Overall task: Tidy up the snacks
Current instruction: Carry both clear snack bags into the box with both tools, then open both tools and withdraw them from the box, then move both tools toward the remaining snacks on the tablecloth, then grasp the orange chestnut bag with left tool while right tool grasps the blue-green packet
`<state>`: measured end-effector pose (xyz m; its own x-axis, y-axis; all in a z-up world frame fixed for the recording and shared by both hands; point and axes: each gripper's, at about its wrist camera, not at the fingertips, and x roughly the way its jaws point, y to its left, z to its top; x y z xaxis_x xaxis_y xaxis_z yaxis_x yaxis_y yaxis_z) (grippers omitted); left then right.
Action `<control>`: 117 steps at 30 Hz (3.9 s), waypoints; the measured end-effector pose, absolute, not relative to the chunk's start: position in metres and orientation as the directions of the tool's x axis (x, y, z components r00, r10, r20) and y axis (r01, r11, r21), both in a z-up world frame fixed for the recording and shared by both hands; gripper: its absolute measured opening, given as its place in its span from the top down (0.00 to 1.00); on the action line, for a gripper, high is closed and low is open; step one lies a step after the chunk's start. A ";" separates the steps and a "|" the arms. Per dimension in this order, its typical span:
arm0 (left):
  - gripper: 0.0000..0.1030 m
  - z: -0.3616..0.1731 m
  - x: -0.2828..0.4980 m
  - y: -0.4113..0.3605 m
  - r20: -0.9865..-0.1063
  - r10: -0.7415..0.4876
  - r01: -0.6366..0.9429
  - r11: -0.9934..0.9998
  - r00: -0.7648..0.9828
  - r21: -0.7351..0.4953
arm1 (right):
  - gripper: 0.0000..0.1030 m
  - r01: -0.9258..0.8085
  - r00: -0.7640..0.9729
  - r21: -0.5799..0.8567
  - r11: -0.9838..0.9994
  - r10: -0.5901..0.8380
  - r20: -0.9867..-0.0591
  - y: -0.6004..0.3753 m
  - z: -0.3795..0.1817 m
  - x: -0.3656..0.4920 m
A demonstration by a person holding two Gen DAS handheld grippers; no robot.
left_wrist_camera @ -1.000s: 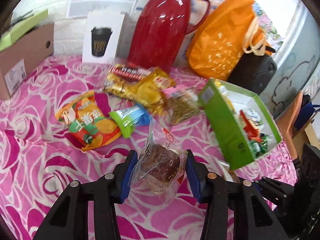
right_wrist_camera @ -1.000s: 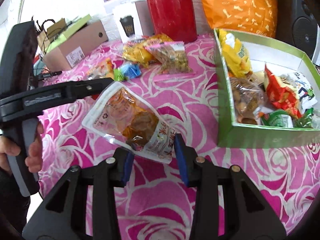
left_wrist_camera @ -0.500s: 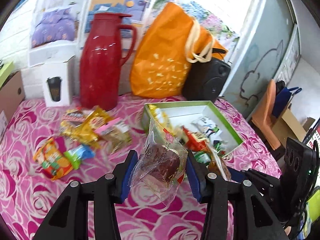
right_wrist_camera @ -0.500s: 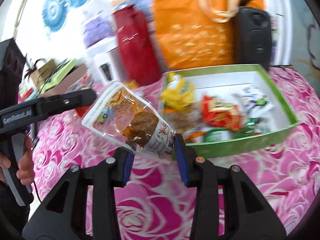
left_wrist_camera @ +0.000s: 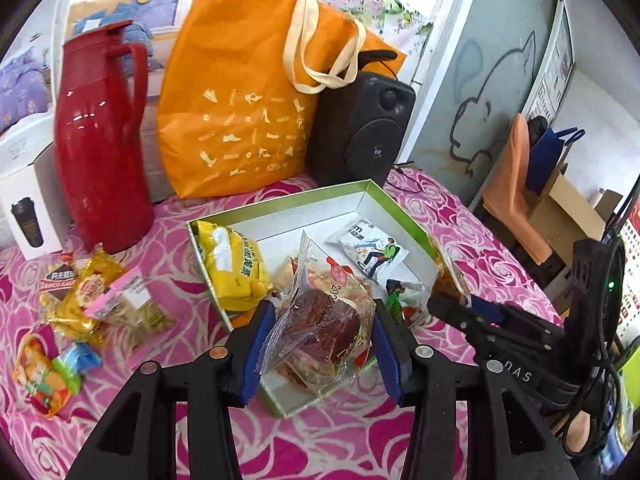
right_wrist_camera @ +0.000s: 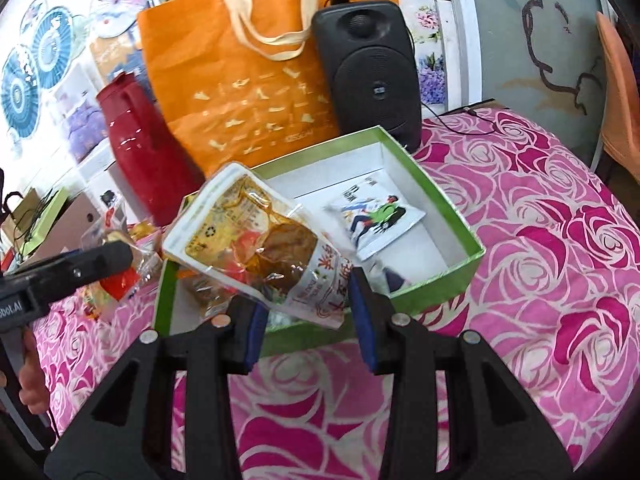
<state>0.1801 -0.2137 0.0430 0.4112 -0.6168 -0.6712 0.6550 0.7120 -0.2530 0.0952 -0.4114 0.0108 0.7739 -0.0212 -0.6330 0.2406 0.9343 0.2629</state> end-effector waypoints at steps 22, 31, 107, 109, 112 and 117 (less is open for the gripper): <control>0.02 0.015 0.211 -0.226 -0.679 -0.504 0.546 0.819 0.534 -0.178 | 0.03 0.228 0.770 0.161 0.960 -0.076 -0.634 -0.422 -0.013 0.125; 0.01 0.023 0.201 -0.213 -0.682 -0.459 0.502 0.851 0.569 -0.154 | 0.01 0.227 0.767 0.181 0.957 -0.061 -0.639 -0.413 -0.003 0.112; 0.08 -0.053 0.287 0.052 -0.766 -0.331 0.142 0.942 0.551 -0.305 | 0.61 -0.315 0.551 0.234 0.920 0.378 -0.744 -0.127 -0.068 0.265; 0.12 -0.058 0.290 0.047 -0.776 -0.329 0.145 0.943 0.539 -0.299 | 0.62 -0.319 0.552 0.222 0.921 0.371 -0.747 -0.129 -0.067 0.259; 0.15 -0.064 0.292 0.041 -0.792 -0.309 0.146 0.951 0.527 -0.273 | 0.69 -0.321 0.559 0.202 0.925 0.357 -0.748 -0.133 -0.065 0.243; 0.34 -0.074 0.295 0.033 -0.810 -0.293 0.146 0.956 0.507 -0.255 | 0.70 -0.297 0.555 0.232 0.926 0.365 -0.748 -0.143 -0.066 0.219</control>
